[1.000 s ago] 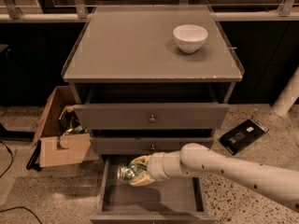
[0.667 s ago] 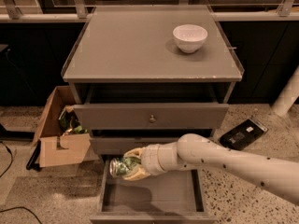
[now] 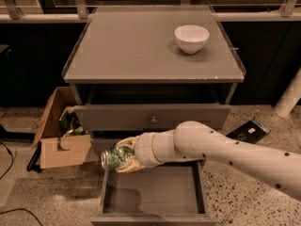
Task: Pick green can from bottom drawer and place on counter
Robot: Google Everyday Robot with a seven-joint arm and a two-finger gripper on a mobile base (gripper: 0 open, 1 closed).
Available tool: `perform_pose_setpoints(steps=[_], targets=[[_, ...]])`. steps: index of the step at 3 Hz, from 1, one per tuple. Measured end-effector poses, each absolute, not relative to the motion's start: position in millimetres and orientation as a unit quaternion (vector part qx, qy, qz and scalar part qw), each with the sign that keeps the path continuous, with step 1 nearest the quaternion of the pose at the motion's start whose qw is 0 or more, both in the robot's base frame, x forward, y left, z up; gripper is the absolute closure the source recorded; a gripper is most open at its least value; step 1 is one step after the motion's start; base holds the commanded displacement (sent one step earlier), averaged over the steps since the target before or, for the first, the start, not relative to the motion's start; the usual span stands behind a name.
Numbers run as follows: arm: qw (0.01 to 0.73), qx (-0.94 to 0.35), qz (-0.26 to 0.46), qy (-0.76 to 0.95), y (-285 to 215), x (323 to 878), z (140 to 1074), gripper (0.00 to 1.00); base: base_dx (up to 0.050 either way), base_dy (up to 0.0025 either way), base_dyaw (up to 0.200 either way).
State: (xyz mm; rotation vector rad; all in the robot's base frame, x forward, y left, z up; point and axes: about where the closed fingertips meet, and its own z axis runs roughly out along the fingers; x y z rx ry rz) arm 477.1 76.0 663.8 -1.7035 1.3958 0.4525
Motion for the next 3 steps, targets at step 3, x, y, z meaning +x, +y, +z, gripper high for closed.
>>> perform_pose_setpoints(steps=[3], targets=[[0.462,-0.686,0.136,0.545,68.0,487.1,718.9,1.0,0.0,0.0,0.0]])
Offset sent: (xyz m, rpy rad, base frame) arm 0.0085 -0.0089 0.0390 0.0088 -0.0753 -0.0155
